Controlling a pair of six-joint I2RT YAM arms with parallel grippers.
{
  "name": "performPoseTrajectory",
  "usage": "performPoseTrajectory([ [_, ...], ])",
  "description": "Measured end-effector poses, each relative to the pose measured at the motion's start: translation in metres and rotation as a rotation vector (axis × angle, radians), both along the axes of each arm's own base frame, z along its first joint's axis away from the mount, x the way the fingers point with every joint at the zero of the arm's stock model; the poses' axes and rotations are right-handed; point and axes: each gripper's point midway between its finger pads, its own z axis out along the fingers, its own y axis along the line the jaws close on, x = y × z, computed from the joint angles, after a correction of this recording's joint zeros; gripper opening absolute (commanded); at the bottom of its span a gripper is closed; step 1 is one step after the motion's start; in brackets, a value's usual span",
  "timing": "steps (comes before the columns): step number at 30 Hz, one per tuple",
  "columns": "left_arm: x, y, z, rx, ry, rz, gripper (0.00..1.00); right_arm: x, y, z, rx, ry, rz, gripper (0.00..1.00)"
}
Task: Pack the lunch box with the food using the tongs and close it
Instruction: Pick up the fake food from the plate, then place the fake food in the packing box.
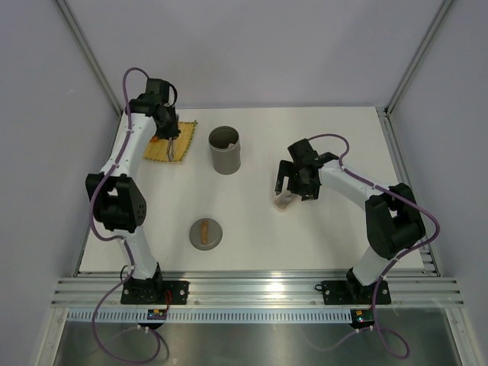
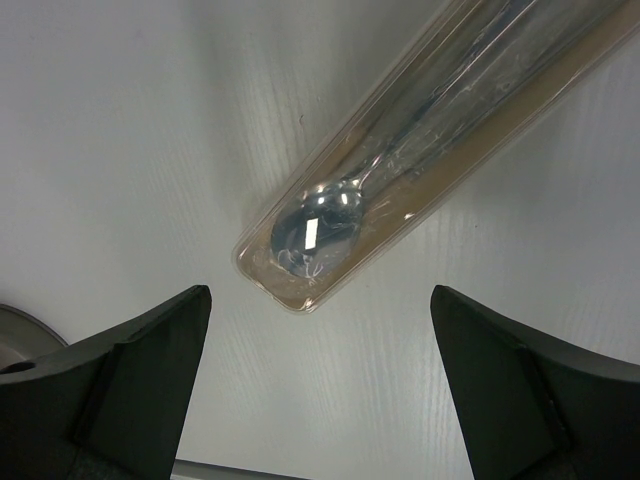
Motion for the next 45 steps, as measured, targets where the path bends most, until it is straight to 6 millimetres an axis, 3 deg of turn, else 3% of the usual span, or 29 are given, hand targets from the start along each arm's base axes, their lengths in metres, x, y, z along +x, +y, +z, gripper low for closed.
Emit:
performPoseTrajectory([
  [7,-0.05,-0.026,0.078,-0.106,-0.166,-0.077,0.0,0.001,0.001,0.003,0.007,-0.007,-0.007,0.99],
  [11,-0.089,-0.058,0.117,-0.171,-0.257,-0.177,0.0,0.001,0.001,0.004,0.01,-0.01,-0.008,0.99],
  [13,-0.104,-0.073,0.126,-0.208,-0.277,-0.23,0.0,0.001,0.001,0.004,0.012,-0.012,-0.009,1.0],
  [16,-0.118,-0.088,0.125,-0.252,-0.268,-0.276,0.0,0.0,0.001,0.004,0.014,-0.014,-0.01,0.99],
  [22,-0.131,-0.11,0.093,-0.317,-0.174,-0.323,0.0,-0.002,0.0,0.006,0.021,-0.019,-0.018,0.99],
  [31,-0.124,-0.126,0.064,-0.354,-0.112,-0.337,0.0,-0.008,-0.003,0.009,0.026,-0.025,-0.024,1.0],
  [33,-0.121,-0.127,0.062,-0.354,-0.11,-0.338,0.05,-0.009,-0.003,0.009,0.027,-0.025,-0.026,0.99],
  [35,-0.12,-0.128,0.06,-0.353,-0.106,-0.337,0.21,-0.009,-0.003,0.009,0.028,-0.026,-0.027,0.99],
  [39,-0.119,-0.128,0.058,-0.349,-0.1,-0.338,0.41,-0.009,-0.003,0.009,0.028,-0.026,-0.027,0.99],
  [45,-0.12,-0.129,0.057,-0.35,-0.097,-0.338,0.45,-0.009,-0.003,0.009,0.028,-0.025,-0.027,0.99],
])
